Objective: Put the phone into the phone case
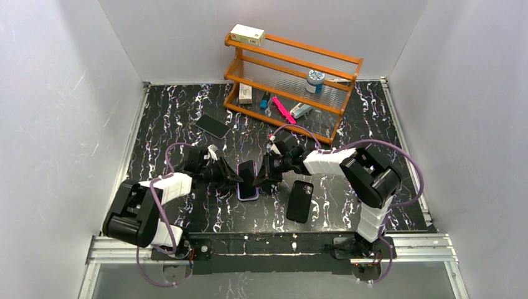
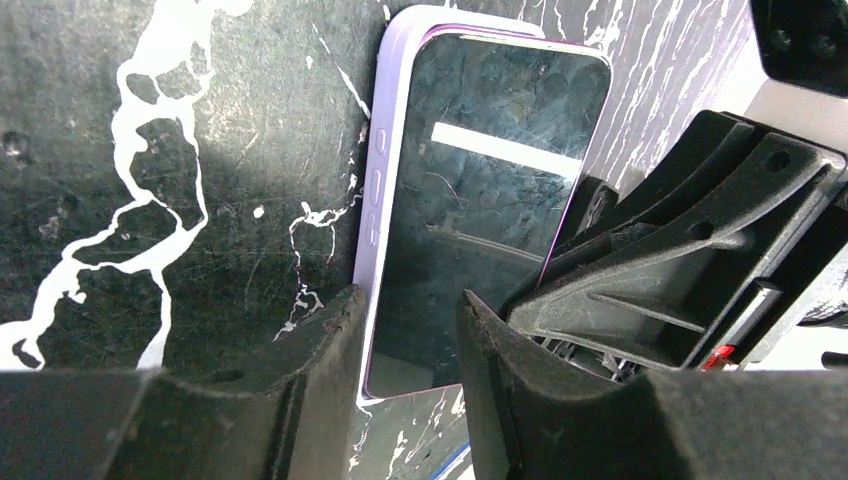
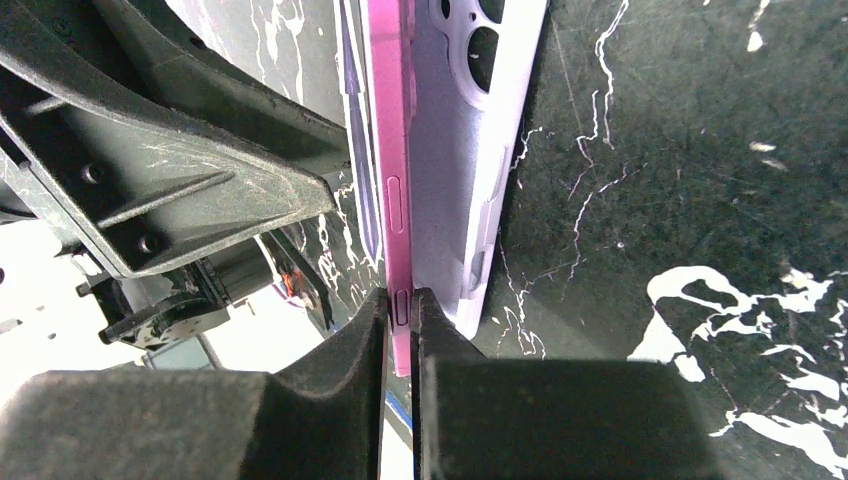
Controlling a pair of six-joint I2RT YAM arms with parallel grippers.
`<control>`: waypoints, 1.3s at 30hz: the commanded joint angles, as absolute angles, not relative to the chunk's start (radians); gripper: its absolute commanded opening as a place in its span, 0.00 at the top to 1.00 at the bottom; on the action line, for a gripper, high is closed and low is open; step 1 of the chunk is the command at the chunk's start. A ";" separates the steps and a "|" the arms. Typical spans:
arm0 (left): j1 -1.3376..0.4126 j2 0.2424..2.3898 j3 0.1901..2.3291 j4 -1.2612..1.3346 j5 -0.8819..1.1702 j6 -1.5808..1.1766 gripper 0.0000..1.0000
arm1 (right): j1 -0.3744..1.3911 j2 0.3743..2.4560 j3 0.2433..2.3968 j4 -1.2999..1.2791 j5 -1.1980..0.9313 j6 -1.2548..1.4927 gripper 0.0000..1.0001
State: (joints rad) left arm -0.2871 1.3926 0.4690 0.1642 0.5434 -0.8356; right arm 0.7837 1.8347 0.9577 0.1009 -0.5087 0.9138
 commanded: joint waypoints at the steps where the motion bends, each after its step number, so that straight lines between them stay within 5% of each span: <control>1: -0.323 1.335 0.423 0.230 0.588 -0.920 0.64 | 0.793 1.859 0.944 0.084 -0.477 0.936 0.99; 13: -0.390 1.302 0.386 0.268 0.565 -1.019 0.65 | 0.795 1.829 0.922 0.047 -0.453 0.946 0.93; 25: -0.430 1.182 0.392 0.121 0.447 -1.045 0.62 | 0.794 1.691 0.918 -0.116 -0.388 0.867 0.61; 39: -0.429 1.264 0.482 -0.030 0.380 -0.918 0.51 | 0.793 1.670 0.939 -0.144 -0.356 0.810 0.68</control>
